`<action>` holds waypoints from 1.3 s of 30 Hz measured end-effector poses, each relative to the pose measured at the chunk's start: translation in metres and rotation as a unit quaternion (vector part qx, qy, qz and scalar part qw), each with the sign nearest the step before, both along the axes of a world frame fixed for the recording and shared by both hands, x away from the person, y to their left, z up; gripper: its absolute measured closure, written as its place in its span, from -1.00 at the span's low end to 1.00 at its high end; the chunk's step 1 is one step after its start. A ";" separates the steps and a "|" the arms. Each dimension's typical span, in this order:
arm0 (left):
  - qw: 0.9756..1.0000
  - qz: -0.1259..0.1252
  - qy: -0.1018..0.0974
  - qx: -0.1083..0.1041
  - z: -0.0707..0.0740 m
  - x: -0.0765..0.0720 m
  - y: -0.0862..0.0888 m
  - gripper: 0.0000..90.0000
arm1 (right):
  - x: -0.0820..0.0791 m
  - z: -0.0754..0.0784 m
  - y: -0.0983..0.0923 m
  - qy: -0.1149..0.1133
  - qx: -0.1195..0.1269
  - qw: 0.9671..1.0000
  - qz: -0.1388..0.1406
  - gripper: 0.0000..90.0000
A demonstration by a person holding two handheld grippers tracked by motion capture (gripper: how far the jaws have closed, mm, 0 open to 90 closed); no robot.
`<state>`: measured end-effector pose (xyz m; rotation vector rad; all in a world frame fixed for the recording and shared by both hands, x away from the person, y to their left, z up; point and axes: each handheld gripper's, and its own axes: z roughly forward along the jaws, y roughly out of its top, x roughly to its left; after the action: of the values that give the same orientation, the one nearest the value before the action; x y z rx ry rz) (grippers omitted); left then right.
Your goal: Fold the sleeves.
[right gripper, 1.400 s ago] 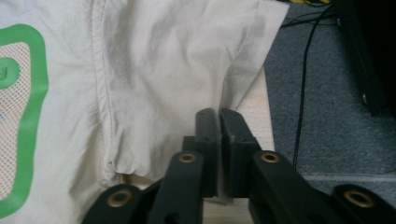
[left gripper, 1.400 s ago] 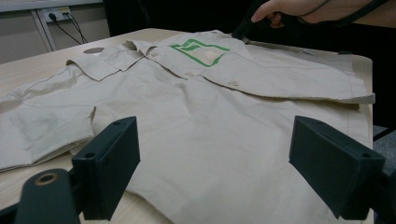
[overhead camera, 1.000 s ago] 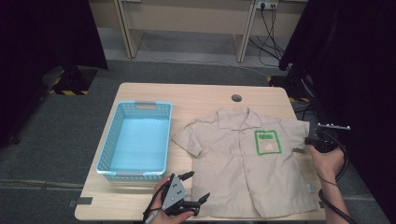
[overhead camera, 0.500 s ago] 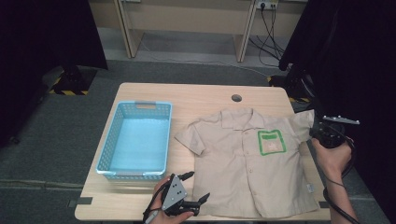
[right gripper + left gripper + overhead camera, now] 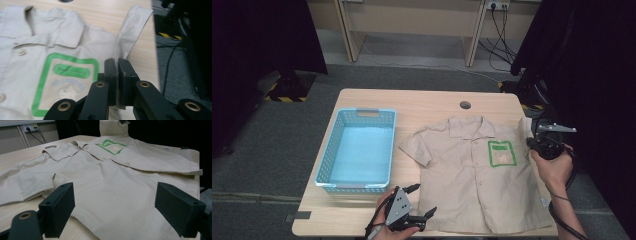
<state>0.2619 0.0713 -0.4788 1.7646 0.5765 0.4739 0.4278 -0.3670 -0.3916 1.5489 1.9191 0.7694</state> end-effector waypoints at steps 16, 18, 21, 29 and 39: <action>1.000 -0.001 -0.001 0.001 0.000 0.000 0.000 -0.66 | 0.005 -0.020 0.047 0.023 0.028 0.996 0.078 0.56; 1.000 0.000 -0.001 0.001 0.000 0.000 0.000 -0.66 | 0.005 -0.019 0.052 0.022 0.035 0.996 0.081 0.44; 1.000 0.000 -0.001 0.001 0.000 0.000 0.000 -0.66 | 0.007 -0.019 0.060 0.026 0.040 0.995 0.083 0.27; 1.000 0.002 -0.002 0.000 0.000 -0.001 0.000 -0.70 | 0.009 -0.019 0.073 0.031 0.049 0.994 0.090 0.11; 1.000 0.002 -0.001 0.002 0.000 0.000 0.000 -0.70 | 0.008 -0.014 0.085 0.016 0.015 0.995 0.098 -0.02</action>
<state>0.2617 0.0710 -0.4787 1.7667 0.5780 0.4790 0.4358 -0.2820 -0.4057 1.4116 2.1143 0.8641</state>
